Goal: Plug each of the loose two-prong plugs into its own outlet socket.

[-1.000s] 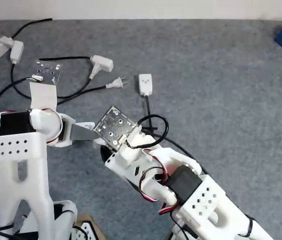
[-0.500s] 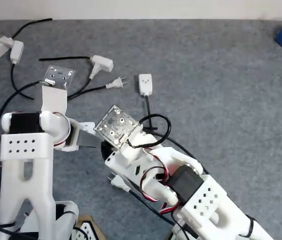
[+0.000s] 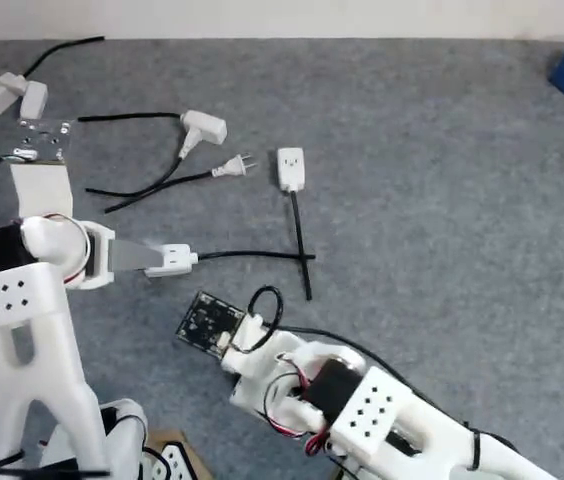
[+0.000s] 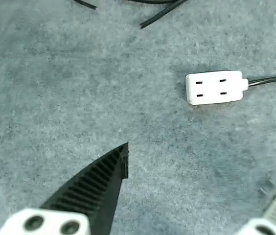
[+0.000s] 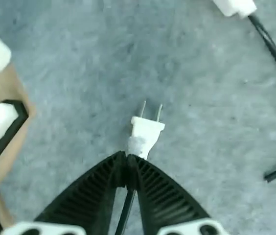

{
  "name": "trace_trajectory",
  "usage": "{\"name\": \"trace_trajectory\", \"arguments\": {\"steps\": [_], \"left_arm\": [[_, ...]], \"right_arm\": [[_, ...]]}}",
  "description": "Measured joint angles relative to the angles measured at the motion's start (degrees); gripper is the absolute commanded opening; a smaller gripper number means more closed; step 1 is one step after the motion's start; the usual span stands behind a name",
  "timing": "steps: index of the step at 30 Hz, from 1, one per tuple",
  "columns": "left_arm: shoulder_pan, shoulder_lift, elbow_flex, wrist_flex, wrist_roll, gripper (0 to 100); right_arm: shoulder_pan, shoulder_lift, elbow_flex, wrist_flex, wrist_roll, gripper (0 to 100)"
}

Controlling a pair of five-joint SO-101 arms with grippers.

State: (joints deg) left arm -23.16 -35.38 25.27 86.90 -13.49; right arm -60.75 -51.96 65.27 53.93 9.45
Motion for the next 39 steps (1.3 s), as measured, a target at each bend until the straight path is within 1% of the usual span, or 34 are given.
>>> {"name": "trace_trajectory", "arguments": {"steps": [4,10,14,19,25,30,33,39], "left_arm": [[-3.5,3.3,0.0,-1.0,0.0,46],[-7.4,10.6,0.0,-3.7,-0.3,46],[-9.3,11.0,0.0,-5.1,-1.9,46],[-11.6,11.0,0.0,-5.7,-3.1,46],[-14.1,11.0,0.0,-6.5,-4.7,46],[-14.8,11.0,-0.4,-6.5,-5.6,46],[-15.6,11.0,-0.8,-6.5,-6.5,46],[-16.3,11.3,-1.4,-6.5,-6.7,46]], "right_arm": [[-0.2,6.2,-0.4,1.6,0.2,0.8],[-0.6,20.9,-8.6,2.3,0.2,0.8],[-0.6,28.7,-13.0,2.0,0.2,0.8],[-0.6,35.9,-13.9,-1.3,0.2,0.9],[-0.8,39.9,-14.6,-2.1,0.2,1.3],[-0.8,41.1,-14.6,-4.0,0.3,1.3],[0.4,41.1,-14.7,-3.8,0.4,1.3],[2.5,41.4,-18.5,2.7,0.3,1.3]]}}
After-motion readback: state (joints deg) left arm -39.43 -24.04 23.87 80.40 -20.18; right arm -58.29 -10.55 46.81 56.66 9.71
